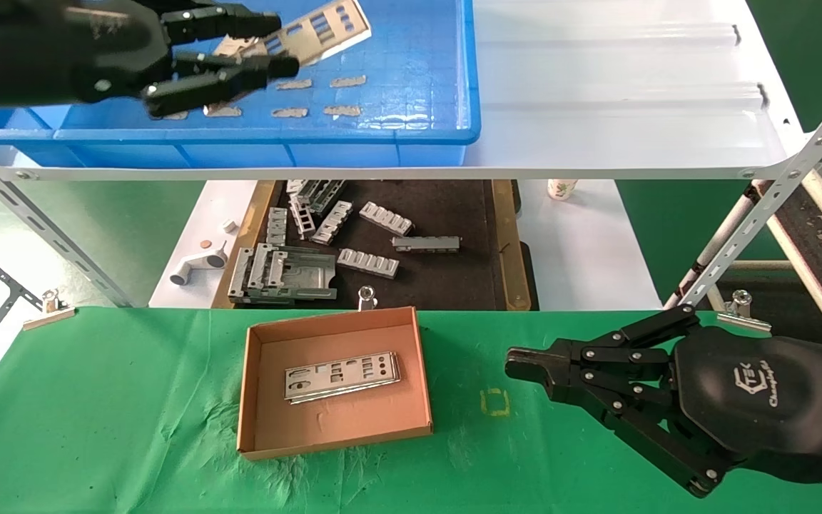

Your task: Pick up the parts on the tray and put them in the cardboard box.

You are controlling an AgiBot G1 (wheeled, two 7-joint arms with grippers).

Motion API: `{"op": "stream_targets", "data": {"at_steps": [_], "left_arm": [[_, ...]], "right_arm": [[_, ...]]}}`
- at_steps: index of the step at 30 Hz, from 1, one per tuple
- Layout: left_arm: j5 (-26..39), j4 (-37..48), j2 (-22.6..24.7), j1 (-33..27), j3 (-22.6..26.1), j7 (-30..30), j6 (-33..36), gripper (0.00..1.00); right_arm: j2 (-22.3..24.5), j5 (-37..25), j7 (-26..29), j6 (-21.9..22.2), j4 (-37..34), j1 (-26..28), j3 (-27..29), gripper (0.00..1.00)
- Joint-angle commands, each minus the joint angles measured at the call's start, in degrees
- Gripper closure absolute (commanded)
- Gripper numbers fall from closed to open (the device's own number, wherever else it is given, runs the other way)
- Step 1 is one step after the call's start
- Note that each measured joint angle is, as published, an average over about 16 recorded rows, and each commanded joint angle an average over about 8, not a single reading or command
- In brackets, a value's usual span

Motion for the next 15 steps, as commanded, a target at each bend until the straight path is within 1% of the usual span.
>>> {"op": "stream_targets", "data": {"at_steps": [1,7,15], "left_arm": [[0.30,-0.81,-0.60,-0.20,0.17,2.61,3.18,1.00],[-3.36,-11.30,-2.87,5.24,4.10,5.18,4.32,1.00],[-10.71,-27.08,-8.56,13.08,10.06,3.00,3.27,1.00]], "right_arm": [[0.00,0.00,0.00,0.00,0.00,0.00,0.00,1.00],[0.00,0.00,0.00,0.00,0.00,0.00,0.00,1.00],[0.00,0.00,0.00,0.00,0.00,0.00,0.00,1.00]]}}
